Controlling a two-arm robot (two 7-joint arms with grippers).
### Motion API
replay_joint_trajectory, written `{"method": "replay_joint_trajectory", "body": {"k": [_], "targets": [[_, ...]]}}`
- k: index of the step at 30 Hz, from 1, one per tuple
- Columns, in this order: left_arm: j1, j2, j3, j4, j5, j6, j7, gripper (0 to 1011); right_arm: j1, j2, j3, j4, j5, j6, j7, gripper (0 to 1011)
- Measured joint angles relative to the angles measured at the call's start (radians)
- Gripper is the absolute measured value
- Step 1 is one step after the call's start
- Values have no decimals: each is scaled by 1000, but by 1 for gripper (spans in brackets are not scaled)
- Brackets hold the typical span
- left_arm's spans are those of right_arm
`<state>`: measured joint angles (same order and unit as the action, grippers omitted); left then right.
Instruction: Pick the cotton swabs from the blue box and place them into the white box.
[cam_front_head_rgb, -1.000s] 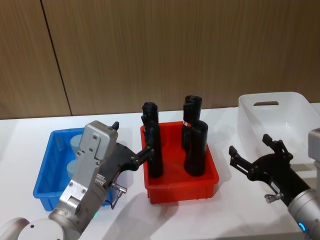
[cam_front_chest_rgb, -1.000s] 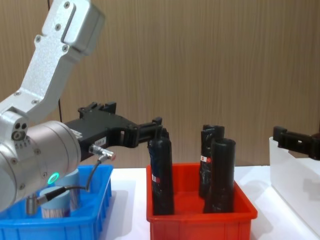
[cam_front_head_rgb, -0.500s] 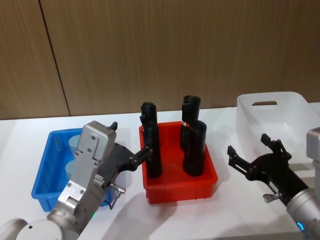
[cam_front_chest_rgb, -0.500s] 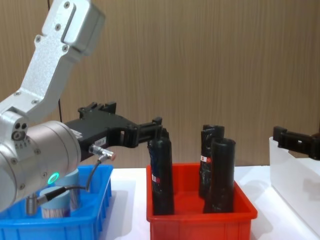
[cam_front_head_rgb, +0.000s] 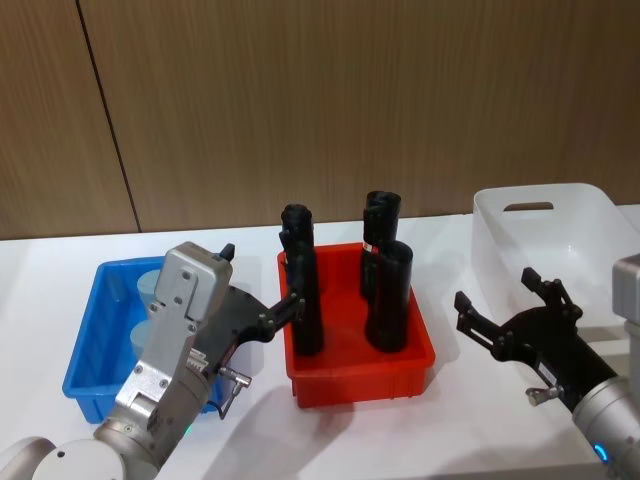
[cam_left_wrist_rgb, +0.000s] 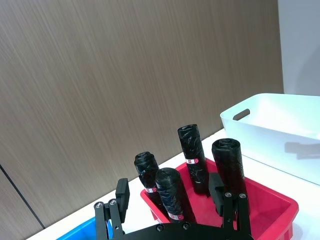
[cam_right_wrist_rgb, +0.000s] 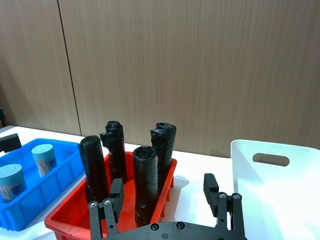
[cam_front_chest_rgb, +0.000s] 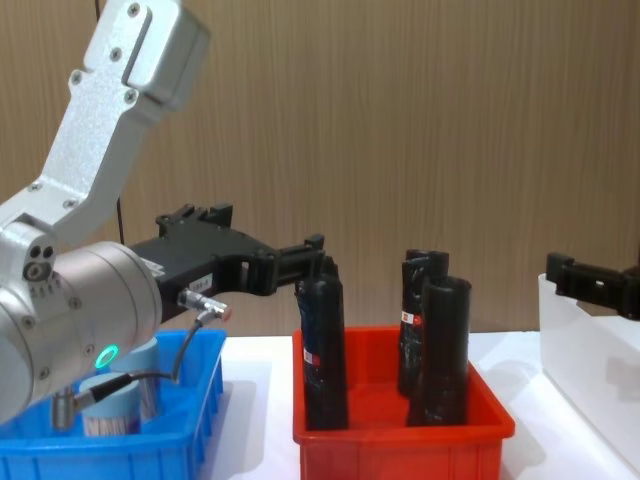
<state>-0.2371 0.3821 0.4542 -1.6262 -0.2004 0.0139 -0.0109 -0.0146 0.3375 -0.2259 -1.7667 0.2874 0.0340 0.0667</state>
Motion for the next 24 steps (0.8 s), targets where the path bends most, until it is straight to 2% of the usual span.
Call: {"method": "replay_joint_trajectory", "body": {"k": [14, 24], "targets": [[3, 0, -2, -2, -4, 2, 5, 1004, 0, 0, 0, 0, 0, 0, 0, 1001], [9, 6, -20, -6, -51, 34, 38, 1004, 0, 0, 0, 0, 0, 0, 0, 1001]]}}
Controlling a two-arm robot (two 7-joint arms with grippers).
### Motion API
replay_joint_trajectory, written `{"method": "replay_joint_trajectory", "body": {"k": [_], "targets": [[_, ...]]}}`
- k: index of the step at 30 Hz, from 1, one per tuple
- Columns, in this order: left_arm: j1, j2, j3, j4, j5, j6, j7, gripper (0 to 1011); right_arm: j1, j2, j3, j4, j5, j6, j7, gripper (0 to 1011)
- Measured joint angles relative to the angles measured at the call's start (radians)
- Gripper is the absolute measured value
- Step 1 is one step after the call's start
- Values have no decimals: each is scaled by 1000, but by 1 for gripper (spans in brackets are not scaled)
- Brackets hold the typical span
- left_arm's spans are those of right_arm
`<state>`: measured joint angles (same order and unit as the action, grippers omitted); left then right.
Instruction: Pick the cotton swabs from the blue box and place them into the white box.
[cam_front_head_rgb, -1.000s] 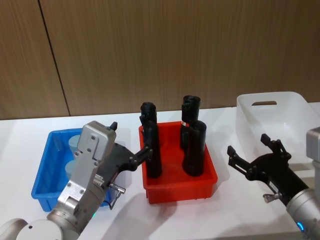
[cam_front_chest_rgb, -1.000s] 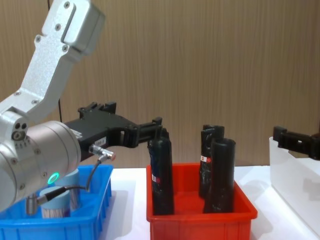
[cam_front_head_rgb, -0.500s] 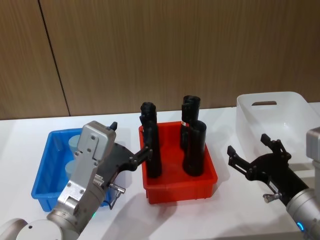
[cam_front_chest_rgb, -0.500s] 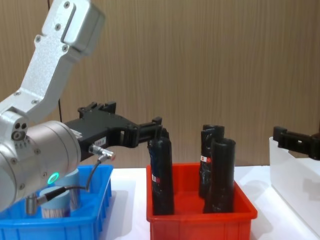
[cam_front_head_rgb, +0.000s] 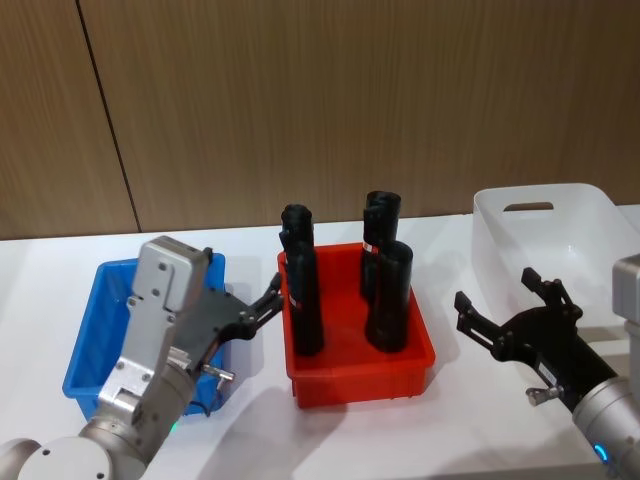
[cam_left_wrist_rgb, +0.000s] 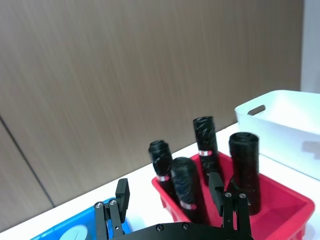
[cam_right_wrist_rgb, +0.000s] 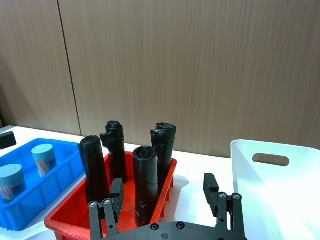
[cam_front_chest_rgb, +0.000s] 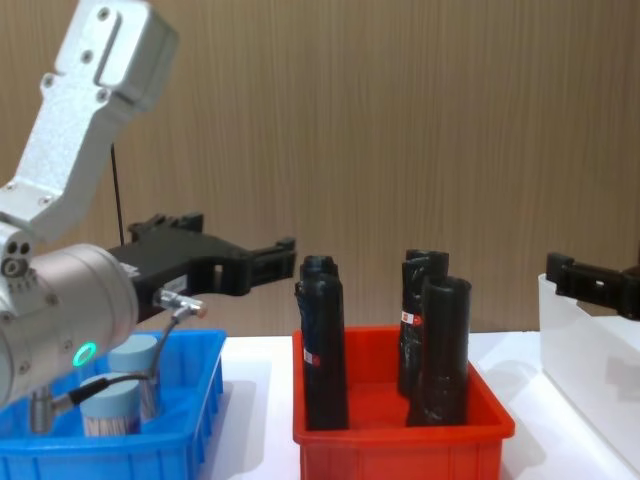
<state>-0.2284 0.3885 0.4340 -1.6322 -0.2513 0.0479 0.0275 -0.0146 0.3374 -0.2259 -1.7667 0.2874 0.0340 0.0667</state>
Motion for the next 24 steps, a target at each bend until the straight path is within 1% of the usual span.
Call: {"method": "replay_joint_trajectory", "body": {"k": [6, 13, 16, 17, 21, 24], "targets": [[-4, 4, -19, 15, -35, 34, 15, 1004, 0, 0, 0, 0, 0, 0, 0, 1001], [-24, 7, -47, 54, -80, 72, 23, 1004, 0, 0, 0, 0, 0, 0, 0, 1001], [-31, 7, -57, 73, -100, 82, 24, 1004, 0, 0, 0, 0, 0, 0, 0, 1001], [-31, 7, -57, 73, -100, 82, 24, 1004, 0, 0, 0, 0, 0, 0, 0, 1001], [-42, 8, -75, 104, -133, 92, 26, 1004, 0, 0, 0, 0, 0, 0, 0, 1001], [-47, 9, -83, 117, -146, 96, 26, 1004, 0, 0, 0, 0, 0, 0, 0, 1001]]}}
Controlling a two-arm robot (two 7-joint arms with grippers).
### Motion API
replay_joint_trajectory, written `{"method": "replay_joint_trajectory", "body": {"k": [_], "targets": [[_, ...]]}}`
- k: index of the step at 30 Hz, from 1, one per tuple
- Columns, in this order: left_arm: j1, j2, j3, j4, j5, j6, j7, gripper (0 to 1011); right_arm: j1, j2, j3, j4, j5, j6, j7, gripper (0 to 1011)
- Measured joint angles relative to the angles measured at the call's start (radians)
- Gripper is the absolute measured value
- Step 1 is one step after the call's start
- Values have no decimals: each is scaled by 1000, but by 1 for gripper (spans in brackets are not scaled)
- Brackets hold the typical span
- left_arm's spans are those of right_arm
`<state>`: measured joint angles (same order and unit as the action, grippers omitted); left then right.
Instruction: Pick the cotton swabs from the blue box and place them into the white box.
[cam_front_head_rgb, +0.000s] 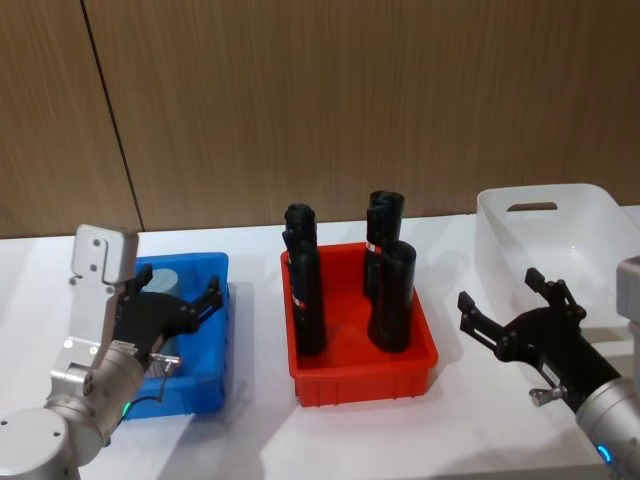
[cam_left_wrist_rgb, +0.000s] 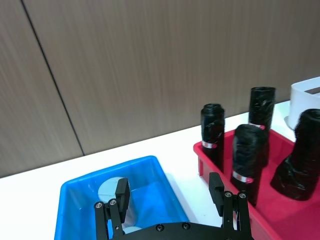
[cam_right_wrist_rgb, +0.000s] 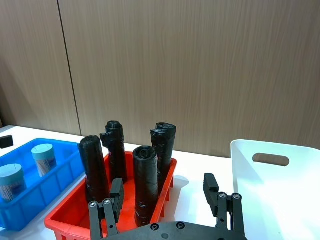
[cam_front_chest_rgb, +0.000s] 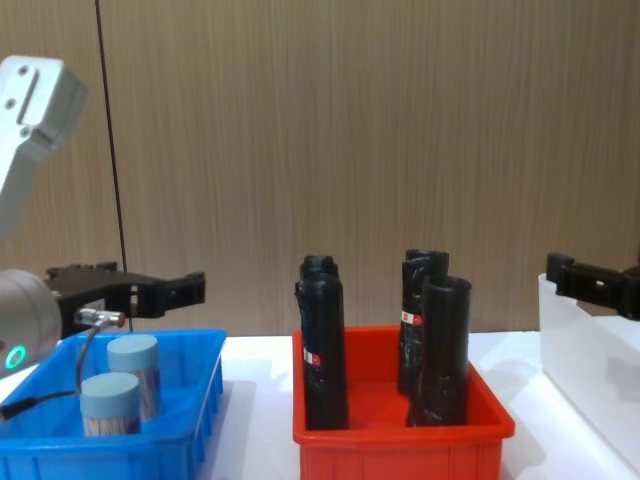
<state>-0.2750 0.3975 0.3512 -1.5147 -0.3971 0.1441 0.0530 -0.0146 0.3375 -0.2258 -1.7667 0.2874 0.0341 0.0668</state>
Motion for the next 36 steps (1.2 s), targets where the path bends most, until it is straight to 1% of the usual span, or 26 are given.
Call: {"method": "replay_joint_trajectory", "body": {"k": [11, 17, 26, 36], "targets": [[-13, 1, -28, 56, -63, 21, -3, 1004, 0, 0, 0, 0, 0, 0, 0, 1001], [-19, 2, -39, 83, -83, 36, -8, 1004, 0, 0, 0, 0, 0, 0, 0, 1001], [-41, -7, -46, 143, -89, 59, -26, 1004, 0, 0, 0, 0, 0, 0, 0, 1001], [-75, -23, -49, 223, -78, 73, -53, 1004, 0, 0, 0, 0, 0, 0, 0, 1001]]}}
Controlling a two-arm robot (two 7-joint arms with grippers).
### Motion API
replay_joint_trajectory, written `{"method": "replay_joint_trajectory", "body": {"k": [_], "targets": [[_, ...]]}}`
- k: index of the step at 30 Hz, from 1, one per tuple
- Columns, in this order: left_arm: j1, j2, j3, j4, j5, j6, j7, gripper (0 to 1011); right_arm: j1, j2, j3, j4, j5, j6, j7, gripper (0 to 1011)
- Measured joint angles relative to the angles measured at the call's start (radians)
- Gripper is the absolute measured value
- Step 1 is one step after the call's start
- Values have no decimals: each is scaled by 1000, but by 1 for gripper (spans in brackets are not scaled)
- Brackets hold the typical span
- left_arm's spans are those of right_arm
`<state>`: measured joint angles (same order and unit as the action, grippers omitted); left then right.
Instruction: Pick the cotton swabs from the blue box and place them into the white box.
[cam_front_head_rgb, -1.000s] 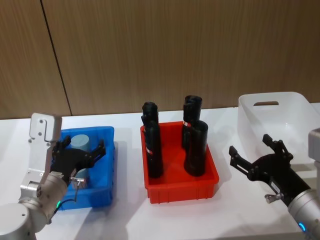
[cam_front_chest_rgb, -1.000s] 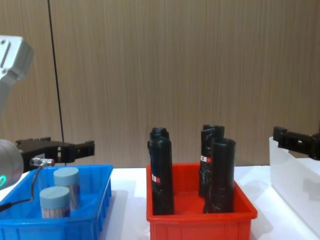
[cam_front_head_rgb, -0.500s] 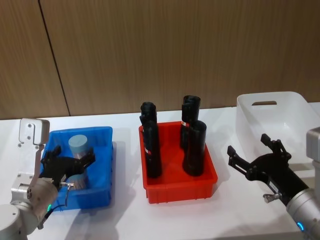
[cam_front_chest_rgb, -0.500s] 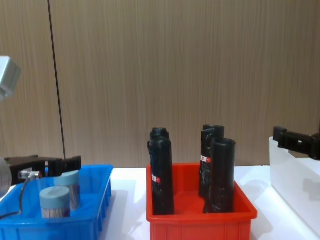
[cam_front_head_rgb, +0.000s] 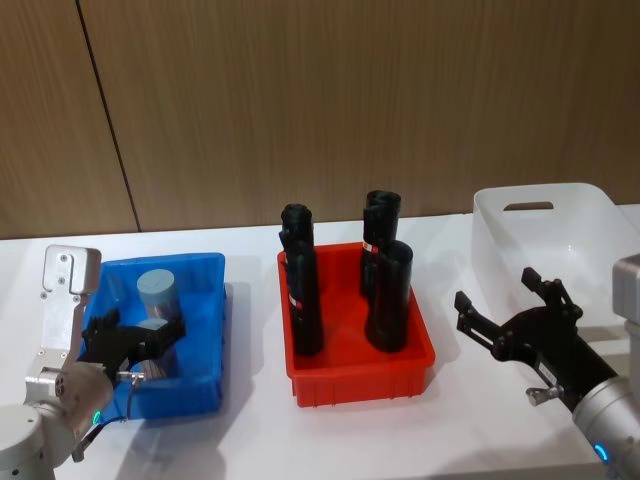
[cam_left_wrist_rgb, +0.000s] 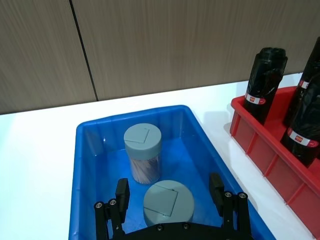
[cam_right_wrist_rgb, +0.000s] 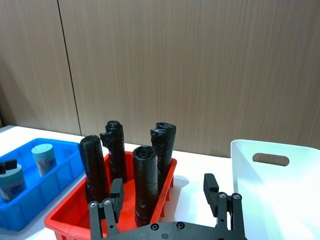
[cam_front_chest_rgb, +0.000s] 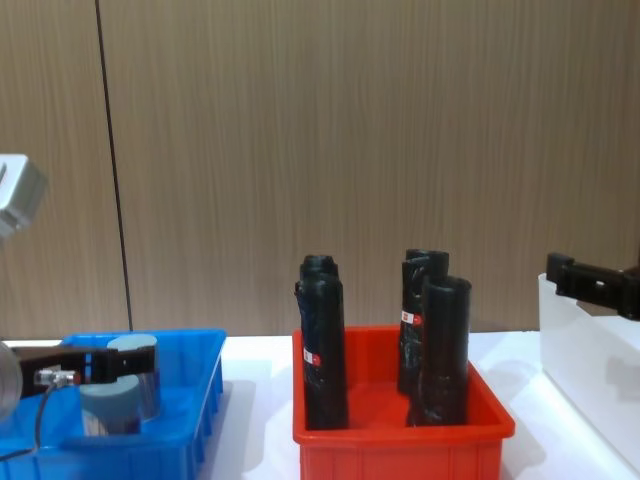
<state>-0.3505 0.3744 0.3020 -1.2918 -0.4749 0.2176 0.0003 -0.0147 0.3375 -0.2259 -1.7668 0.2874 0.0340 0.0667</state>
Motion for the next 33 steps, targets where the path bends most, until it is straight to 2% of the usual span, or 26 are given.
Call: {"method": "replay_joint_trajectory", "body": {"k": [19, 25, 31, 33], "targets": [[-66, -30, 0, 146, 28, -17, -90, 997, 0, 0, 0, 0, 0, 0, 0, 1001], [-83, -38, 1, 184, 34, -24, -115, 883, 0, 0, 0, 0, 0, 0, 0, 1001], [-88, -42, 1, 197, 34, -25, -119, 683, 0, 0, 0, 0, 0, 0, 0, 1001], [-89, -43, 1, 198, 34, -25, -119, 671, 0, 0, 0, 0, 0, 0, 0, 1001]]}}
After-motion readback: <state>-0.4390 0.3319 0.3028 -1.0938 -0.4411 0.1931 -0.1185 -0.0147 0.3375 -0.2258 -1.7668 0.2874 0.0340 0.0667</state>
